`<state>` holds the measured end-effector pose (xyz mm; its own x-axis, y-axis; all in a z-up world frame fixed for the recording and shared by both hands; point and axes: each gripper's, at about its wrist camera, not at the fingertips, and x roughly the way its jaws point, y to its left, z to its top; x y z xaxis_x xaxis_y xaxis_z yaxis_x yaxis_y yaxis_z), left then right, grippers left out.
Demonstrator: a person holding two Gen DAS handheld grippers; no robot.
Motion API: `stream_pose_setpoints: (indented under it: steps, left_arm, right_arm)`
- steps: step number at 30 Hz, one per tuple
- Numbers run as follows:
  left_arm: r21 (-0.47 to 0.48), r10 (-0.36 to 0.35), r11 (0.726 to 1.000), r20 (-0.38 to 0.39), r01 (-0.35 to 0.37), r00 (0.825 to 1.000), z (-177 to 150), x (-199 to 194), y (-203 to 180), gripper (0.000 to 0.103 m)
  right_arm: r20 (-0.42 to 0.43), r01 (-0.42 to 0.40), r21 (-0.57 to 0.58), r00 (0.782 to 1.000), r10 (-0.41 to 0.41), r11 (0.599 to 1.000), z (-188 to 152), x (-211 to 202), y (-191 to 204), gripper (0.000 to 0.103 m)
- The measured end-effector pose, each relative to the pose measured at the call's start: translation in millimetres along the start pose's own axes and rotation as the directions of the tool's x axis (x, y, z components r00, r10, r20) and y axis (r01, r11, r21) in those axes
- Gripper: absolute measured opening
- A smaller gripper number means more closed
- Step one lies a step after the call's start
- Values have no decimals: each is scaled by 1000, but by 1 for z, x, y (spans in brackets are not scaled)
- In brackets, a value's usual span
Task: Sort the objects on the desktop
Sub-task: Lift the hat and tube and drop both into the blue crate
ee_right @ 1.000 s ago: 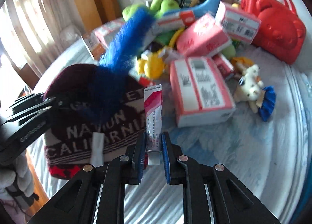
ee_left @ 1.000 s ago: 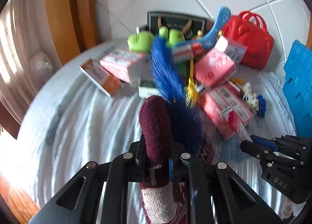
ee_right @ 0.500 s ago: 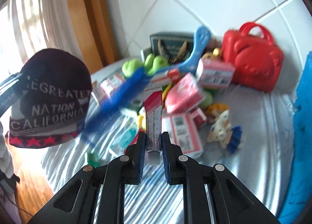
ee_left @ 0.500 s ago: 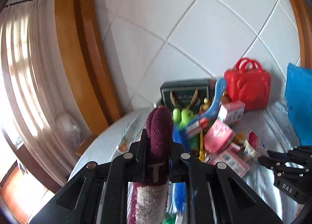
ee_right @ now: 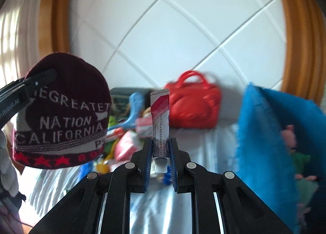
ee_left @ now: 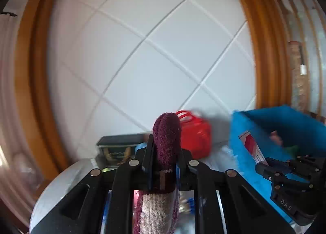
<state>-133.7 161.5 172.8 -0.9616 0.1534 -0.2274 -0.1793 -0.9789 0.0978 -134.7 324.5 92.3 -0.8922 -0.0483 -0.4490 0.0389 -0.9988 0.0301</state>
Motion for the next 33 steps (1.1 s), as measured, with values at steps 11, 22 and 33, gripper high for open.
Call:
stream_pose_setpoints:
  steps: [11,22,33]
  left_arm:
    - [40,-309,951,68,307,949,67,8,-194,15]
    - [116,-311,933,-220,341,925,39,81,-334,18]
    - [136,-235,944,-368,302,900,3,97,-344,67]
  right_arm:
    - [10,337,112,940,-340,935,-1,-98,-178,16]
    - [-174,422,174,903,-394,890,-43,-103,-313,16]
    - [-238,411,159,898,-369,898,-50,-69,-327,16]
